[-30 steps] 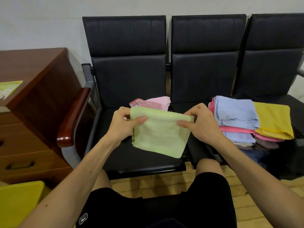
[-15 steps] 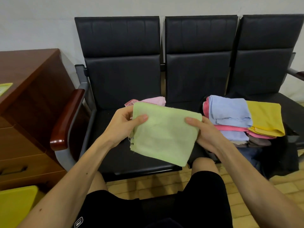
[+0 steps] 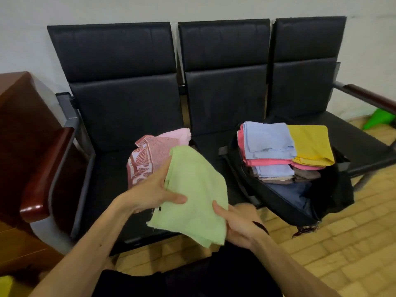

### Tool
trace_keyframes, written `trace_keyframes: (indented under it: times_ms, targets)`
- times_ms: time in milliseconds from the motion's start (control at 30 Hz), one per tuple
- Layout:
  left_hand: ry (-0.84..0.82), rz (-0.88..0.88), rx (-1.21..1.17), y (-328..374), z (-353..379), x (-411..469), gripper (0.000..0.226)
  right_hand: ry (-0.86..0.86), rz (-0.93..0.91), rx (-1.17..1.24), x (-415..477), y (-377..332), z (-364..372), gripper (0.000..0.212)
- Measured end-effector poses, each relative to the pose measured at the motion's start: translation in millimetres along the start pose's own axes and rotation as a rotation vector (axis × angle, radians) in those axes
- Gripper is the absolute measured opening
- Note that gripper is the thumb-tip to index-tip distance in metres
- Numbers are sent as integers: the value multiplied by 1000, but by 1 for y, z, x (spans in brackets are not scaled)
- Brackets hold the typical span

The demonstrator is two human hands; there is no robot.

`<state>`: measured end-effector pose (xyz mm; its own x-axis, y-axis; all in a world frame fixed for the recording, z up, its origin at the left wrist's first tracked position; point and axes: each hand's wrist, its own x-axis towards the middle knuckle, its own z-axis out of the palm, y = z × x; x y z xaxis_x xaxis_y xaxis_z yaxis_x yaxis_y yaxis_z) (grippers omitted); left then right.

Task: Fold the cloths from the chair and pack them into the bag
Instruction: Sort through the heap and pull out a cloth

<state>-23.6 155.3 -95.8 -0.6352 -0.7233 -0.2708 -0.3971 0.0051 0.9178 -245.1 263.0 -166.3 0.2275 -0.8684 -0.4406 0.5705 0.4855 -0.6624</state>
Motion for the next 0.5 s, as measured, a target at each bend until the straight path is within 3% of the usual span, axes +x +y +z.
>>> trace_keyframes:
  times_ms: [100, 267, 500]
  targets:
    - [-83, -13, -15, 1, 19, 26, 115, 297, -142, -93, 4, -7, -32, 35]
    - [-147, 58, -15, 16, 60, 97, 113, 541, -349, -407, -1, -76, -90, 27]
    - [-100, 134, -58, 64, 95, 244, 117, 649, -509, -767, 14, -224, -160, 12]
